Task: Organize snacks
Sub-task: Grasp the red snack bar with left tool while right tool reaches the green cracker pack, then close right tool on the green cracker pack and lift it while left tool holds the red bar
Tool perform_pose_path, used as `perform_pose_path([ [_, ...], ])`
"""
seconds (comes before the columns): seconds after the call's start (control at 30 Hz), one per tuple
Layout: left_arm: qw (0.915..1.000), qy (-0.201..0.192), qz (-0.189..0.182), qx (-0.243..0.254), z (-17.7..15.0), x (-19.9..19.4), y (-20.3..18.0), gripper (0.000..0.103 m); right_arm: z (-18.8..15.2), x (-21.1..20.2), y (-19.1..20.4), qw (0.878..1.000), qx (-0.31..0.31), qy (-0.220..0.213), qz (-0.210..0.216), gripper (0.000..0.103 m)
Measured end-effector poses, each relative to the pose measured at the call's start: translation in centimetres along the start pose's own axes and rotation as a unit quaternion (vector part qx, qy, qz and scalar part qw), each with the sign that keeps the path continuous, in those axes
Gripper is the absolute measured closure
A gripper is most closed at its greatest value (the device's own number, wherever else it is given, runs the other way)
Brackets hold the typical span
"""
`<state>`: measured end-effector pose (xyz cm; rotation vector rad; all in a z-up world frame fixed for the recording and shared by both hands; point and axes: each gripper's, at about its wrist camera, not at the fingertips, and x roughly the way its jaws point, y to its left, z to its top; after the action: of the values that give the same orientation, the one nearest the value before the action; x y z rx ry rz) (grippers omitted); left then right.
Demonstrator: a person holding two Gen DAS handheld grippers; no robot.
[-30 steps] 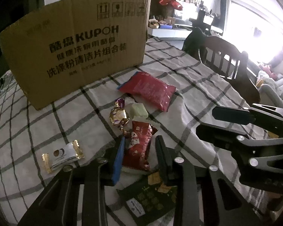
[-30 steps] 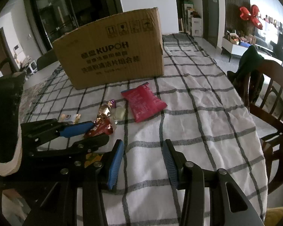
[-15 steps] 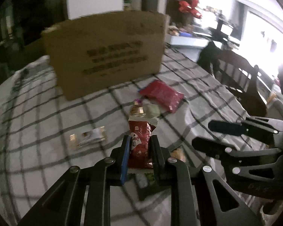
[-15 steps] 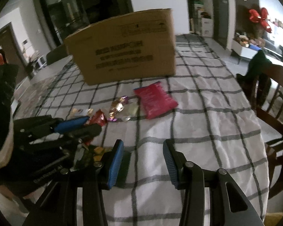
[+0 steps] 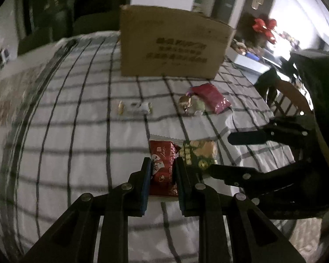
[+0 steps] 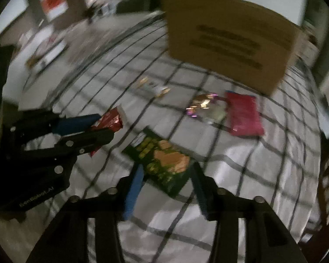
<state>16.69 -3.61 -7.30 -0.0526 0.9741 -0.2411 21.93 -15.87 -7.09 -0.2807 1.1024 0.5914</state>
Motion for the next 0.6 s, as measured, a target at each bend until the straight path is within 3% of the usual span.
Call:
perform_pose_path([
  [0.13, 0.9995, 0.013, 0.007, -0.027, -0.7, 0.1, 0.6, 0.081, 1.4, 0.7, 1.3, 0.996, -0.078, 0.033, 0.0, 0.048],
  [0.33, 0.9986, 0.025, 0.009, -0.046, -1.1, 0.3, 0.8, 0.081, 2.9, 3.1, 2.9, 0.981, -0.168, 0.095, 0.022, 0.048],
  [0.6, 0.9967, 0.041, 0.004, -0.07, -1.0, 0.9, 1.3, 0.081, 3.9, 5.5, 3.1, 0.967, -0.222, 0.127, 0.018, 0.048],
])
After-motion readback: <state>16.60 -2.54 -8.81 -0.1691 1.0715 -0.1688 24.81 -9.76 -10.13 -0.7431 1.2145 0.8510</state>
